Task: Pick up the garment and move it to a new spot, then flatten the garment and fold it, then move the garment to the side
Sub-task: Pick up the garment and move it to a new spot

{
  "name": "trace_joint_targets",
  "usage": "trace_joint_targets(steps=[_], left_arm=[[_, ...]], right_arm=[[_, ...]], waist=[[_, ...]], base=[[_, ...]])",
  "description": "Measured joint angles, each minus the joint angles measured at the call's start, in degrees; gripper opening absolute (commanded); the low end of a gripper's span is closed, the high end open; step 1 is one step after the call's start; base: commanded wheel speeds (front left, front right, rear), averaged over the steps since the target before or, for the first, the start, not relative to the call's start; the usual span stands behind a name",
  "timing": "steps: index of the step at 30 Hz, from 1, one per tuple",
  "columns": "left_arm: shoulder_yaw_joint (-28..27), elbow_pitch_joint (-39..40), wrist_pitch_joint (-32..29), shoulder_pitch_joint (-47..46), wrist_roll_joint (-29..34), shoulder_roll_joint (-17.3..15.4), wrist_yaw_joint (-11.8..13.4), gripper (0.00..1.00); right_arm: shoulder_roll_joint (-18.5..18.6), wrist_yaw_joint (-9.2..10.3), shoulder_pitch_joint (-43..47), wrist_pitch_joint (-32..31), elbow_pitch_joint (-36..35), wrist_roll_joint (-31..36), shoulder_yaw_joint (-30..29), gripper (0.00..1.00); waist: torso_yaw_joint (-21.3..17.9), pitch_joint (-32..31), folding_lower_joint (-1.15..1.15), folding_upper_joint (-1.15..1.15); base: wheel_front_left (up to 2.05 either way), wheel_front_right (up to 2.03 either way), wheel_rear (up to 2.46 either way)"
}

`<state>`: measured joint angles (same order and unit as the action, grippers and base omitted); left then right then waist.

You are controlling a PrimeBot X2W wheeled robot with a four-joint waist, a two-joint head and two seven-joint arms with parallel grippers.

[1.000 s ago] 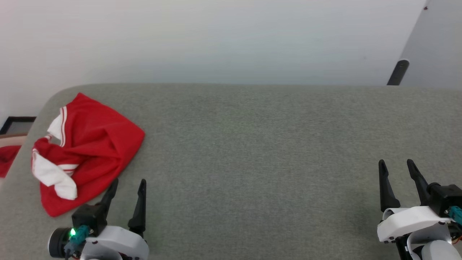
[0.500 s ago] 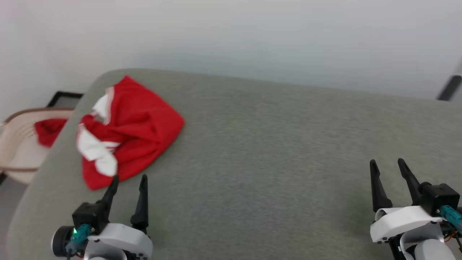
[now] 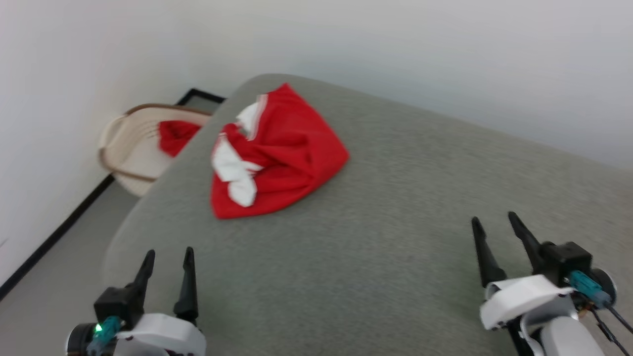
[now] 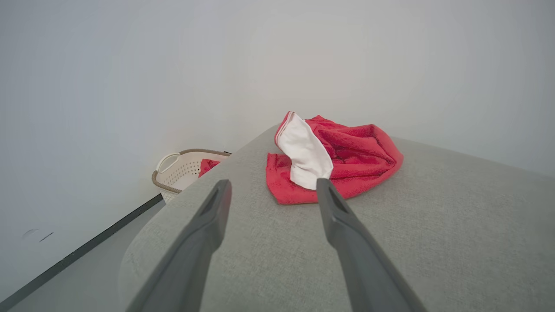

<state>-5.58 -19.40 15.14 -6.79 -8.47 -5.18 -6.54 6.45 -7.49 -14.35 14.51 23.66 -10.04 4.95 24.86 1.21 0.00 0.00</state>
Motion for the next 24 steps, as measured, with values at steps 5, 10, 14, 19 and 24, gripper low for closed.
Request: trace_joint_targets(steps=[5, 10, 14, 19, 24], left_arm=[[-3.0, 1.8, 0.0, 1.4, -0.7, 0.8, 1.0, 1.00], [-4.9, 4.1, 0.0, 3.0, -1.5, 1.5, 1.9, 1.00], [-5.5, 5.3, 0.0, 4.1, -2.0, 1.9, 2.0, 1.00], [-5.1, 5.4, 0.0, 4.1, -2.5, 2.1, 1.5, 1.00], [-2.1, 3.3, 0.0, -0.6, -1.7, 1.5, -0.1, 1.00]], right_arm=[[-0.2, 0.00, -4.9, 0.1, 2.6, -0.6, 5.4, 1.00], [-0.2, 0.00, -9.1, 0.2, 6.6, -2.1, 10.1, 1.00], [-0.3, 0.00, -12.0, 0.4, 9.2, -3.2, 12.2, 1.00], [-0.1, 0.00, -13.2, 0.5, 10.1, -4.1, 12.9, 1.00], [0.5, 0.00, -12.2, 0.5, 8.3, -3.9, 10.7, 1.00]], waist=[[4.2, 0.7, 0.00, 0.00], [6.1, 2.4, 0.00, 0.00], [6.8, 3.5, 0.00, 0.00], [6.9, 4.2, 0.00, 0.00], [6.5, 4.5, 0.00, 0.00]], base=[[0.00, 0.00, 0.00], [0.00, 0.00, 0.00], [0.00, 0.00, 0.00], [0.00, 0.00, 0.00], [0.00, 0.00, 0.00]])
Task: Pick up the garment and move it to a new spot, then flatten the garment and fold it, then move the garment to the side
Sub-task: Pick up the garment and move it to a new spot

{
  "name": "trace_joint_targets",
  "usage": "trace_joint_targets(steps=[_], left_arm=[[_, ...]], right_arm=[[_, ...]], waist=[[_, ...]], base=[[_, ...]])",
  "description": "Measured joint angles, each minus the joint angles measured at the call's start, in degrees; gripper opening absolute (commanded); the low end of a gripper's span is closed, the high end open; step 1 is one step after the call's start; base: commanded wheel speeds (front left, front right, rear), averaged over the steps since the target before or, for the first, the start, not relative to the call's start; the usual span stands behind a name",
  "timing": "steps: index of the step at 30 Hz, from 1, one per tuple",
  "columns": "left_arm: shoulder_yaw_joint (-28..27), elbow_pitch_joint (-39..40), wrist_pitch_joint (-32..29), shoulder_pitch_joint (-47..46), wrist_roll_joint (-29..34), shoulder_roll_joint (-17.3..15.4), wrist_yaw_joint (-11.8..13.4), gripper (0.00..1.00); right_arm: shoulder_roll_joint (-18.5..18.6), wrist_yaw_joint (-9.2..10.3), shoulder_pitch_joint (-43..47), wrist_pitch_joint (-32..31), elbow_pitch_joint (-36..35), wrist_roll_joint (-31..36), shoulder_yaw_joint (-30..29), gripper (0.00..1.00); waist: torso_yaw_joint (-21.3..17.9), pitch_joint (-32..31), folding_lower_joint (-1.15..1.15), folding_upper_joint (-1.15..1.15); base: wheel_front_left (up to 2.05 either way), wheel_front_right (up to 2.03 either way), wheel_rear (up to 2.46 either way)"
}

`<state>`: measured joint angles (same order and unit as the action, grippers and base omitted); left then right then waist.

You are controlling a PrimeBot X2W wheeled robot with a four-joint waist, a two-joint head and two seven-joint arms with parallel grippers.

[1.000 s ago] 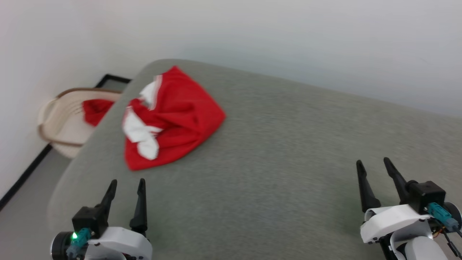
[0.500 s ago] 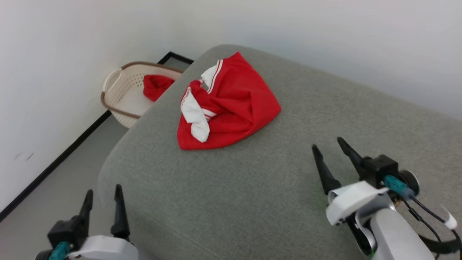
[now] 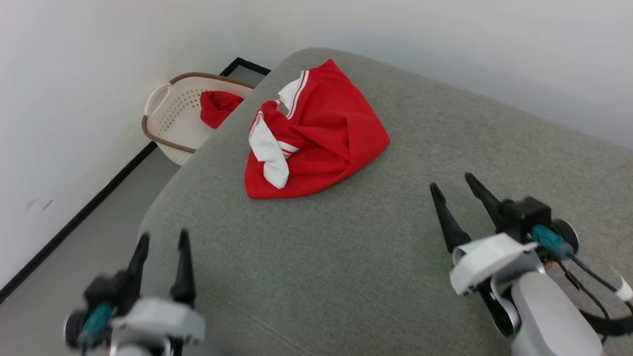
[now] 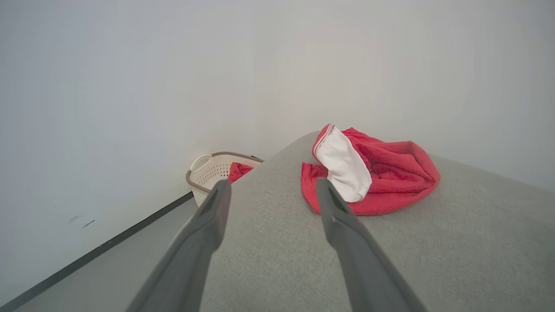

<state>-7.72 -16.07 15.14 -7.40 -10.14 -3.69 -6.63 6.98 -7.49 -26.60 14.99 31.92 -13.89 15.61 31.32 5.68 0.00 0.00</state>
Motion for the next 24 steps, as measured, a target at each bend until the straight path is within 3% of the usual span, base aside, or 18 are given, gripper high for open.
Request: trace_joint_targets(steps=[4, 10, 18, 24], left_arm=[[3.5, -3.5, 0.0, -7.0, 0.4, -3.3, -0.5, 1.00], [8.5, -8.2, 0.0, -19.0, -2.7, -11.9, -0.9, 1.00], [16.9, -21.8, -0.4, -33.7, -12.0, -22.0, -0.9, 1.00], [25.0, -32.2, -6.7, -41.4, -21.5, -29.1, -0.9, 1.00]], right_arm=[[0.3, 0.00, 2.4, 0.1, -1.9, 2.3, -0.8, 1.00], [-1.3, 0.00, -1.1, 0.1, -3.4, 4.4, 1.6, 1.00], [-3.4, 0.00, -3.2, 0.1, -5.1, 4.3, 4.9, 1.00], [-3.9, -0.01, -3.4, 0.1, -7.3, 3.8, 7.5, 1.00]], waist=[[-0.8, 0.1, 0.00, 0.00], [-4.5, 0.4, 0.00, 0.00], [-13.1, 2.8, 0.00, 0.00], [-20.8, 5.7, 0.00, 0.00]], base=[[0.00, 0.00, 0.00], [0.00, 0.00, 0.00], [0.00, 0.00, 0.00], [0.00, 0.00, 0.00]])
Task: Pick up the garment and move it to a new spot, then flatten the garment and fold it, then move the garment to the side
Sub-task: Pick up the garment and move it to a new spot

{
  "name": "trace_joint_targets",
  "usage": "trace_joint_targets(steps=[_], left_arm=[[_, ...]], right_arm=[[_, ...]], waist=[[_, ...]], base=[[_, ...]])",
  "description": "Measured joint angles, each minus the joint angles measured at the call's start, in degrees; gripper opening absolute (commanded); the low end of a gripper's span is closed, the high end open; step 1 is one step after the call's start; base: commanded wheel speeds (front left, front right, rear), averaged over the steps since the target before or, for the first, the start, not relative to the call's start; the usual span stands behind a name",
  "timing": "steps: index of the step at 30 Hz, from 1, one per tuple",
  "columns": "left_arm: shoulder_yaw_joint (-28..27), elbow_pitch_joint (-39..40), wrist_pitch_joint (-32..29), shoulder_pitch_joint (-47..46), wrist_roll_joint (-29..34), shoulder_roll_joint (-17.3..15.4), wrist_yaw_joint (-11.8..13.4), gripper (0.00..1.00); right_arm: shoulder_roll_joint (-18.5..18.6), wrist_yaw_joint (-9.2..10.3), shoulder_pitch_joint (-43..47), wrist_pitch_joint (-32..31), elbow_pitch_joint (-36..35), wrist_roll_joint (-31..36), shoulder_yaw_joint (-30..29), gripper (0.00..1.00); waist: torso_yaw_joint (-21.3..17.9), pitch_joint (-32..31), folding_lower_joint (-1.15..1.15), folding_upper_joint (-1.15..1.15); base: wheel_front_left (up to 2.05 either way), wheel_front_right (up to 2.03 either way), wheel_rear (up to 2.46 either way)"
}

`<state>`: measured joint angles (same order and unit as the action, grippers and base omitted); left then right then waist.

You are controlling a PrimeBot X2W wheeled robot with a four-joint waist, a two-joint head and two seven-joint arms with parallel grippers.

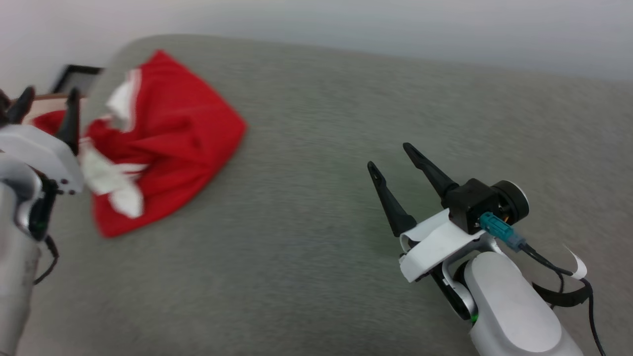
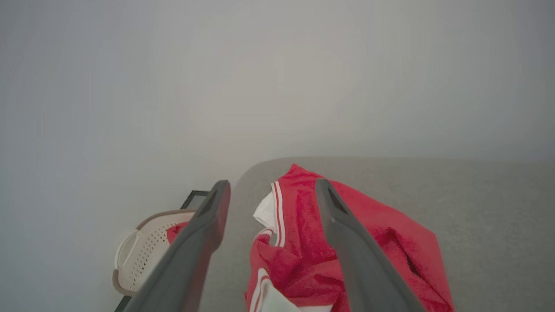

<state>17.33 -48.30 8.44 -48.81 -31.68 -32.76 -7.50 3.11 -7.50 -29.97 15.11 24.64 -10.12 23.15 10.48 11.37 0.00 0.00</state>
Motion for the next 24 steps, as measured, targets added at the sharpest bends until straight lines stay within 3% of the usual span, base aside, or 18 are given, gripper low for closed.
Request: trace_joint_targets(steps=[8, 12, 24], left_arm=[[12.0, -2.5, -18.8, -2.5, -15.2, -6.9, -0.1, 1.00], [15.0, -1.9, -26.4, -2.3, -22.3, -10.4, 0.0, 1.00], [17.7, -2.2, -30.6, -1.1, -34.5, -15.9, -0.1, 1.00]], right_arm=[[-0.1, 0.00, 0.2, 0.0, -2.8, -1.0, 1.6, 1.00], [-0.1, 0.01, 0.7, 0.0, -4.2, -1.0, 1.9, 1.00], [-0.1, 0.01, 0.8, 0.0, -7.2, -0.4, 2.2, 1.00]], waist=[[-8.6, 3.7, 0.00, 0.00], [-11.8, 5.8, 0.00, 0.00], [-17.9, 13.5, 0.00, 0.00]], base=[[0.00, 0.00, 0.00], [0.00, 0.00, 0.00], [0.00, 0.00, 0.00]])
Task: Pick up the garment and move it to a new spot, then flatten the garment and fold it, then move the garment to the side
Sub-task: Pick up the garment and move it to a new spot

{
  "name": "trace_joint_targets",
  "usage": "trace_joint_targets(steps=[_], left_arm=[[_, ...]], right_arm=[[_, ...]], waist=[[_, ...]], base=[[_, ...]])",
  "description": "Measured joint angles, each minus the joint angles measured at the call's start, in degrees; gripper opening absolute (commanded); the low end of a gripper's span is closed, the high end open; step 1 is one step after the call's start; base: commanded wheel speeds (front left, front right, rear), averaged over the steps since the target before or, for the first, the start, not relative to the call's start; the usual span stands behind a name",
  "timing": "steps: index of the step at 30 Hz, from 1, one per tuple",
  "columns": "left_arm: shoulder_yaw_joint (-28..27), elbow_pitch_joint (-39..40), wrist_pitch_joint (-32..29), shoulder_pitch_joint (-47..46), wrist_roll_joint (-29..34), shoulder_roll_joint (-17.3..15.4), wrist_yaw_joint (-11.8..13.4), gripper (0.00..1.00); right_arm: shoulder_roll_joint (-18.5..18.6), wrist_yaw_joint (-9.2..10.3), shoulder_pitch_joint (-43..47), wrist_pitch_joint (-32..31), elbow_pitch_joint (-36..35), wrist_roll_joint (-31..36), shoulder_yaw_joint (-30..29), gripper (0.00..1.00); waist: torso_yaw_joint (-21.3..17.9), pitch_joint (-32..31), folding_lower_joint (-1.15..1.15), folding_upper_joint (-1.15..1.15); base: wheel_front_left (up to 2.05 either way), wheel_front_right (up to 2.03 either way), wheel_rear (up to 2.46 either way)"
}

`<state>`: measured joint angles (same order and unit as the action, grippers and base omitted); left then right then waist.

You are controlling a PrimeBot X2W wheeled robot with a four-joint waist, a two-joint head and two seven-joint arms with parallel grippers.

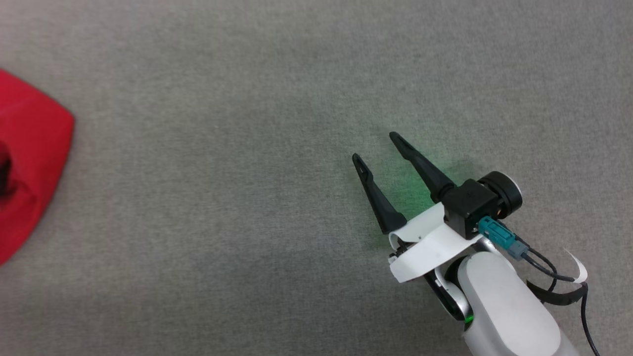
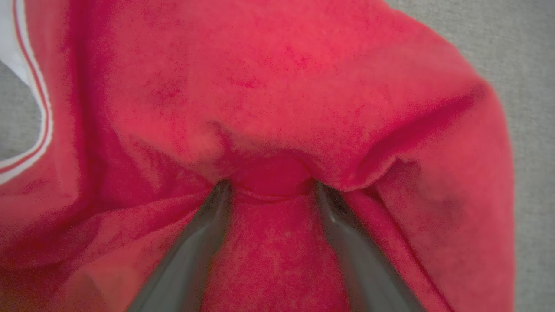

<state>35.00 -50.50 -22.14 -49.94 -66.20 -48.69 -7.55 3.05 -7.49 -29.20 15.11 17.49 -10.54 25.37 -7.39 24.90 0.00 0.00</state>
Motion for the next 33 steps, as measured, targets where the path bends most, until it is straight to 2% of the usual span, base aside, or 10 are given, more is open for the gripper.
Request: trace_joint_targets(steps=[8, 9, 10, 11, 12, 18, 27, 33], left_arm=[[1.6, 0.6, -2.4, -1.7, -4.1, -2.4, 0.0, 1.00], [1.9, 0.7, -2.4, -1.8, -4.5, -2.6, 0.0, 0.75], [2.1, 0.8, -2.4, -1.9, -4.9, -2.8, 0.0, 0.42], [2.3, 1.0, -2.4, -2.0, -5.1, -3.0, 0.0, 0.04], [2.5, 1.0, -2.0, -2.1, -5.5, -3.0, 0.0, 0.00], [4.6, 0.5, 4.1, -2.7, -5.6, -1.8, 0.3, 0.00], [9.8, -1.5, 22.5, -5.0, 0.9, 1.8, 0.2, 0.00], [12.7, 1.6, 29.5, -7.8, 2.3, 2.7, 0.1, 0.00]], right_arm=[[0.0, -0.01, -0.6, -0.8, -1.9, 1.2, -0.5, 1.00], [0.0, -0.01, -0.7, -1.0, -2.2, 1.3, -0.5, 1.00], [0.0, 0.00, -0.7, -1.1, -2.4, 1.4, -0.5, 1.00], [0.0, 0.00, -0.7, -1.3, -2.7, 1.5, -0.5, 1.00], [0.0, -0.01, -0.7, -1.4, -2.9, 1.5, -0.5, 1.00], [-0.1, -0.01, -0.7, -1.7, -3.2, 1.6, -0.8, 1.00], [-0.1, -0.01, 1.0, -1.5, -1.8, 1.5, -3.1, 1.00], [-0.1, -0.01, 3.1, -1.0, -1.3, 0.8, -5.9, 1.00]], waist=[[-1.9, 3.8, 0.00, 0.00], [-2.0, 4.1, 0.00, 0.00], [-2.2, 4.3, 0.00, 0.00], [-2.2, 4.4, 0.00, 0.00], [-2.2, 4.5, 0.00, 0.00], [-1.4, 3.8, 0.00, 0.00], [0.7, -0.1, 0.00, 0.00], [2.3, -3.6, 0.00, 0.00]], base=[[0.00, 0.00, 0.00], [0.00, 0.00, 0.00], [0.00, 0.00, 0.00], [0.00, 0.00, 0.00], [0.00, 0.00, 0.00], [0.00, 0.00, 0.00], [0.00, 0.00, 0.00], [0.00, 0.00, 0.00]])
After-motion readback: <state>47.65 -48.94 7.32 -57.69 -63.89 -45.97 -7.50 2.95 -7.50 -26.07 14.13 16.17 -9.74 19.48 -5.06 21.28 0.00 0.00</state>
